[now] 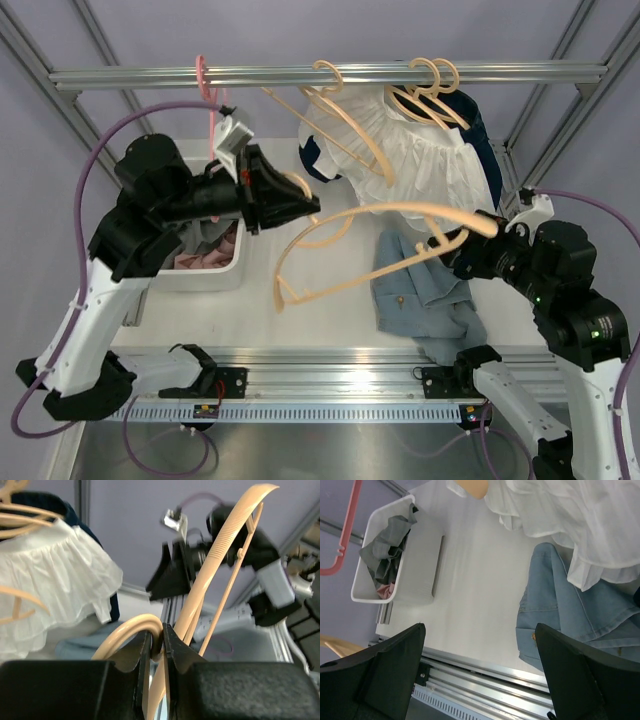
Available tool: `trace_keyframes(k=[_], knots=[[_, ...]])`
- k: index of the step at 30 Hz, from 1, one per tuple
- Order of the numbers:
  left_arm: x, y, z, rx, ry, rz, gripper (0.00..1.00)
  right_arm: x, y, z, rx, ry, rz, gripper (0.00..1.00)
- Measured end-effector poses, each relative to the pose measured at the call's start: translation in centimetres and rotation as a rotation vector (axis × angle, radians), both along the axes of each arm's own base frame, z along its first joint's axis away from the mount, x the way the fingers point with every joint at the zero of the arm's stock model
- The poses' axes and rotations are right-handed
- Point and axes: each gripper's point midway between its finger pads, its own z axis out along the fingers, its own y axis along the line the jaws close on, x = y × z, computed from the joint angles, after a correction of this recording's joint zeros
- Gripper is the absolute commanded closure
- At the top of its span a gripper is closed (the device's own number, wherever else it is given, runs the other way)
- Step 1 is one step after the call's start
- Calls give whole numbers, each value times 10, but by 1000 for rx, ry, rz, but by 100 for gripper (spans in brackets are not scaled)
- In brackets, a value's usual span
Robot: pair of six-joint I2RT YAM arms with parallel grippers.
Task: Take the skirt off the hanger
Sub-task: Remove the skirt from the hanger, then place the hanger at the clothesline.
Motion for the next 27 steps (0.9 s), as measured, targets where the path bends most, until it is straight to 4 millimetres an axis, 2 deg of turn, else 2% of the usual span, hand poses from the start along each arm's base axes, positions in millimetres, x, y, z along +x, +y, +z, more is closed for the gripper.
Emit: trace_keyframes(k=[2,5,9,11,14,16,19,23,27], knots=[[-20,15,-22,63,-22,-18,100,1,-3,14,-14,-22,-10,1],[-34,31,-54,165,-27,-26,100,2,-2,35,-17,-61,5,4],[-36,45,-100,321,14,-1,100,-2,11,59,5,-97,89,12],[-36,50,-126,402,50,3,100,-4,20,69,17,-99,150,12],[-35,55,-163,514,106,4,100,-3,34,74,27,-88,244,18],[-37,58,-180,572,132,6,100,-6,47,71,45,-52,335,20],[-40,58,-191,617,143,-6,100,-21,72,58,76,16,500,20],[-47,48,-195,636,132,-49,100,-53,99,26,80,128,699,22],[-53,37,-202,667,129,-94,100,-86,112,-4,70,217,823,24]])
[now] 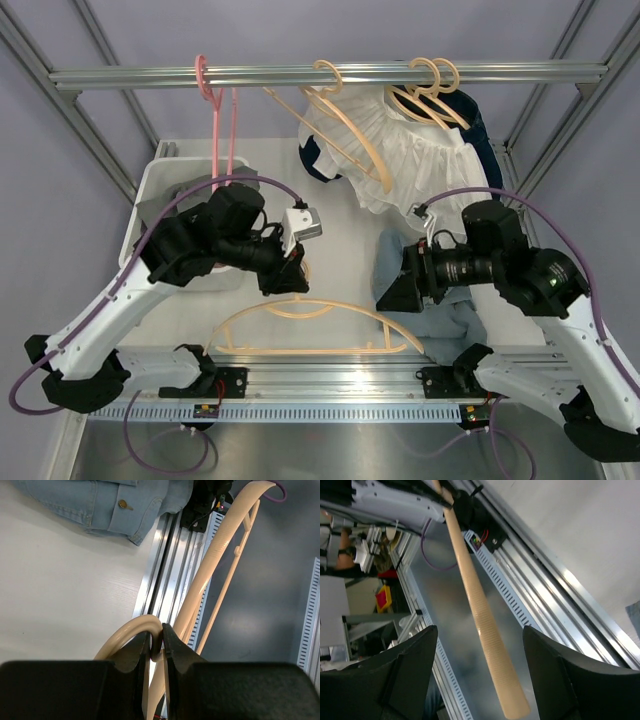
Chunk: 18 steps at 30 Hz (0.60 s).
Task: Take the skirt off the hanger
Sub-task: Place the hanger at the clothesline.
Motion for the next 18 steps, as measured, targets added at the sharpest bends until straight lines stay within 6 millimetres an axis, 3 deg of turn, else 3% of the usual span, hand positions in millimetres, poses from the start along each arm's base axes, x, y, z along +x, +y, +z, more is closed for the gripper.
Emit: trace_keyframes(k=[5,11,18], knots=[[3,-9,-5,28,9,-12,100,-38,9,-20,-23,37,145,26],[3,-13,3,25,0,-20,100,-61,15,-26,-27,46,232,29],[1,-16,14,1,-14,-35,100,-51,18,-43,-106,29,193,28]])
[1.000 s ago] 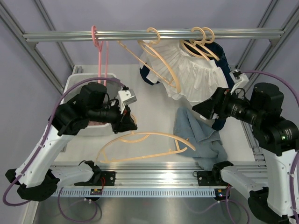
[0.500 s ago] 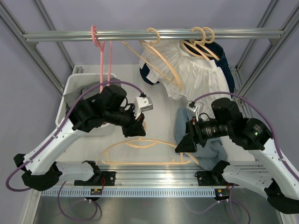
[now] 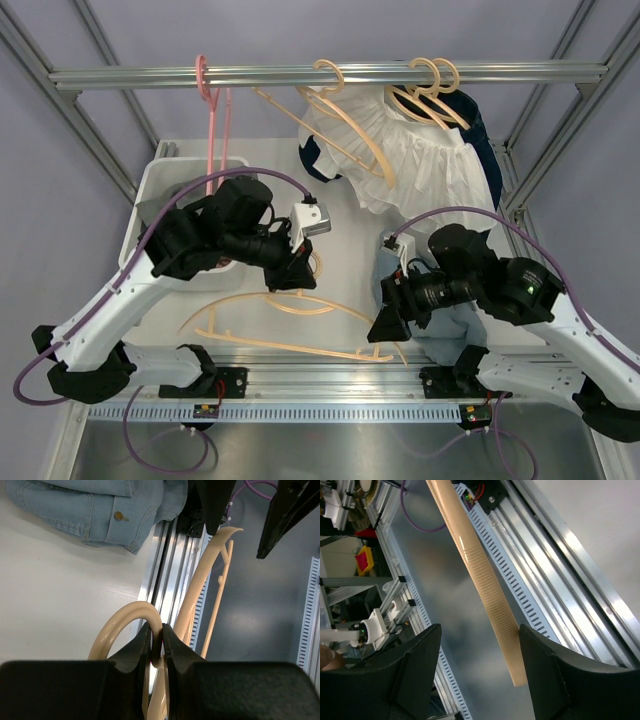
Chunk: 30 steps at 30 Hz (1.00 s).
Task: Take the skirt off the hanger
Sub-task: Place the hanger at the clothesline.
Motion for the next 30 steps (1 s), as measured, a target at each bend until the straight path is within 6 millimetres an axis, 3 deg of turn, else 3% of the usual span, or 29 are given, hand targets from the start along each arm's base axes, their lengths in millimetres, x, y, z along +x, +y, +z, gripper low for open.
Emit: trace_keyframes(k=[9,17,20,21,22,23,25,26,28,29,30], knots=[[-6,7,10,-29,-17,12,100,19,-7,-15,-70,-81,-78,28],[-15,18,26,-85,-52,14,100,4,-5,-15,-5,-62,-5,38],[-11,11,25,-89,-48,11,100,-5,-1,-21,29,-30,49,51],[-10,8,25,-90,-47,9,100,-8,1,-22,41,-24,64,79],[-9,7,25,-93,-46,6,100,-11,2,-22,58,-18,82,80],[-5,7,22,-80,-55,21,100,-17,5,-16,106,-25,134,100],[-2,4,21,-78,-38,29,100,-23,5,-7,145,-32,159,100],[-2,3,22,-84,-37,31,90,-25,4,-6,149,-29,159,100],[0,2,28,-94,-49,48,46,-25,3,-4,162,-37,153,100],[4,3,30,-95,-67,69,2,-25,3,-2,171,-43,150,100],[12,4,34,-101,-89,121,1,-22,2,-1,169,-51,122,100]])
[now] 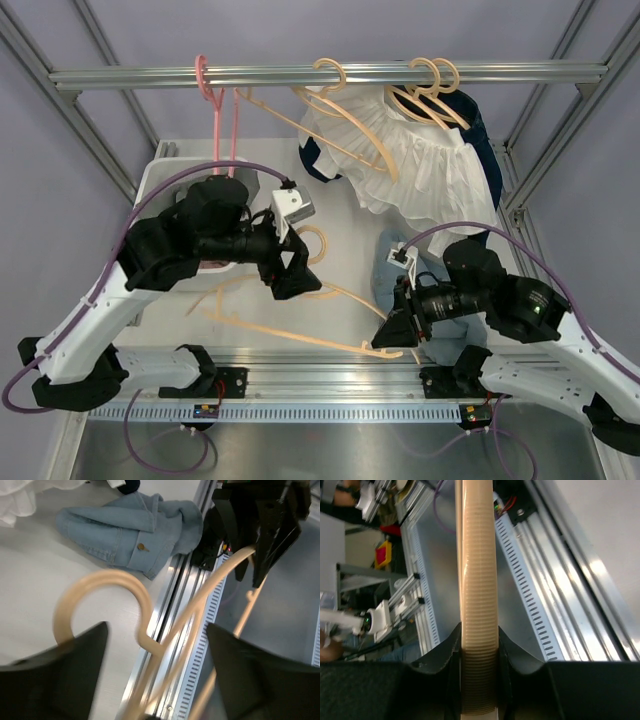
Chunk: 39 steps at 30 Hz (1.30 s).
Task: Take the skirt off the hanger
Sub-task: Place the hanger at the clothesline.
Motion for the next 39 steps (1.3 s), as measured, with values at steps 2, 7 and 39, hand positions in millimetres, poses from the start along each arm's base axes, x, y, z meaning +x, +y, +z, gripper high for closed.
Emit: trace_keyframes(k=[2,7,39], knots=[[8,3,7,-19,-15,78,1,12,-1,-3,-20,-10,-79,100],[57,44,44,-113,-160,478,1,21,-5,-6,-57,-31,-139,100],[85,177,57,-374,-308,1183,1,265,39,87,-463,-707,-763,100]])
